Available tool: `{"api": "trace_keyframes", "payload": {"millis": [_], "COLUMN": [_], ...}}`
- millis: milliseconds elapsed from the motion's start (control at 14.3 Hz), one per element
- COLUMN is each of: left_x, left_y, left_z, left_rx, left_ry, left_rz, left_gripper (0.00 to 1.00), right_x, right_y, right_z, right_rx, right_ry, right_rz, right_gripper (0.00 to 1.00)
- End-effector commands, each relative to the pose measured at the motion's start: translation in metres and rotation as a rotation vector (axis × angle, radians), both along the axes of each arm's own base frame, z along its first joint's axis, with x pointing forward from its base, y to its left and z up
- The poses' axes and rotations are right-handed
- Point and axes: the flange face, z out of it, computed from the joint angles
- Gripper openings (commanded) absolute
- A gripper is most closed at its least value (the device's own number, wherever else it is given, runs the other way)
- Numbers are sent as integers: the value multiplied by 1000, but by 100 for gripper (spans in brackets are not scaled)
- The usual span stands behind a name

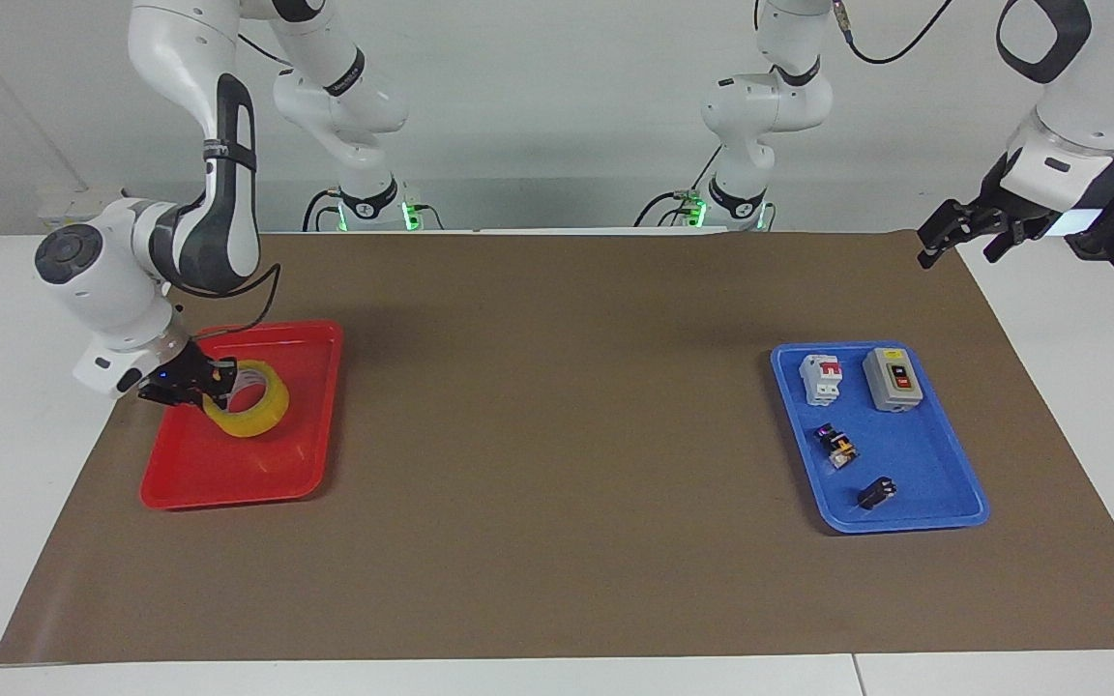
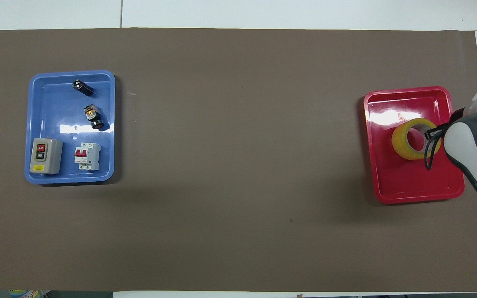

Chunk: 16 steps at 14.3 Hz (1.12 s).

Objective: Place and move tape with both arms

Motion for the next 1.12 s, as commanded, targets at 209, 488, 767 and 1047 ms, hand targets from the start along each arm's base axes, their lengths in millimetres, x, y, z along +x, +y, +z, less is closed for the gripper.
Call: {"api": "trace_keyframes", "payload": {"millis": [209, 488, 767, 1047], "left_x": [-8, -8, -8, -8], "left_y": [-1, -1, -1, -1], "left_z": [1, 1, 1, 1], "left_rx": [-19, -19, -19, -19], "left_ry": [4, 4, 4, 4], "left_rz": [-13, -13, -13, -13], "left_gripper": [100, 100, 100, 100], "right_x": [-14, -16, -3, 10], "right_y": [-19, -18, -4, 12], "right_z": [-22, -30, 12, 88], "right_rx": [-2, 0, -1, 18], "right_ry": [-9, 0, -22, 14], "right_rz": [30, 29, 37, -24], "right_gripper": [0, 85, 100, 100]}}
